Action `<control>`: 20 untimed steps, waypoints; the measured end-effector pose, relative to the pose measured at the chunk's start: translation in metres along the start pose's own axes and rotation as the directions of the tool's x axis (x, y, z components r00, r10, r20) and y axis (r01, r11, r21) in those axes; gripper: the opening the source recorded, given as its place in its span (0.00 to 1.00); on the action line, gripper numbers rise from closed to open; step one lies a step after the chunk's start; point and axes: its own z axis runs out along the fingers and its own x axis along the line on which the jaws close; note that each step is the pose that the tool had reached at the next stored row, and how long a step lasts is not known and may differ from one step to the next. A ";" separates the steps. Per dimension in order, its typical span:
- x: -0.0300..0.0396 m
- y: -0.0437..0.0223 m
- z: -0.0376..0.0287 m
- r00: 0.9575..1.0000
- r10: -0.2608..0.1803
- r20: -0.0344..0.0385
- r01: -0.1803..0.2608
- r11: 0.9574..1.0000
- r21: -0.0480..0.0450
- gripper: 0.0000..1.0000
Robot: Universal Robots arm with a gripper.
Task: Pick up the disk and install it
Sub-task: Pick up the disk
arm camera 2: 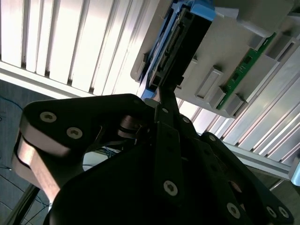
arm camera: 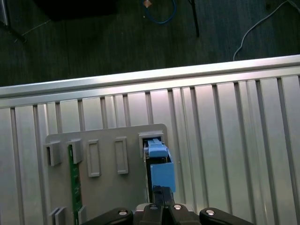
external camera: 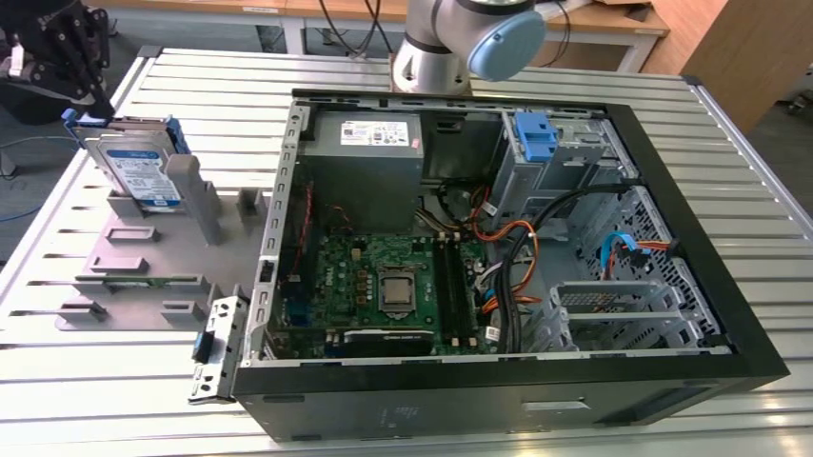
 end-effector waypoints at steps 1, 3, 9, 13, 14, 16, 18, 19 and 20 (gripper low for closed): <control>0.0001 -0.0019 -0.0001 1.000 0.000 0.000 0.000 1.000 0.000 0.11; 0.0003 -0.0059 -0.0002 1.000 -0.001 0.000 0.001 1.000 0.000 0.11; 0.0005 -0.0187 -0.0004 1.000 -0.002 0.000 0.002 1.000 0.000 0.11; 0.0004 -0.0199 -0.0005 1.000 -0.004 0.000 0.004 1.000 -0.001 0.11; 0.0004 -0.0199 -0.0005 1.000 -0.004 0.000 0.004 1.000 -0.001 0.11; 0.0004 -0.0199 -0.0005 1.000 -0.004 0.000 0.004 1.000 -0.001 0.11; 0.0004 -0.0199 -0.0004 1.000 -0.004 0.000 0.004 1.000 -0.001 0.11; 0.0004 -0.0199 -0.0005 1.000 -0.004 0.000 0.004 1.000 -0.001 0.11; 0.0004 -0.0199 -0.0005 1.000 -0.004 0.000 0.004 1.000 -0.001 0.11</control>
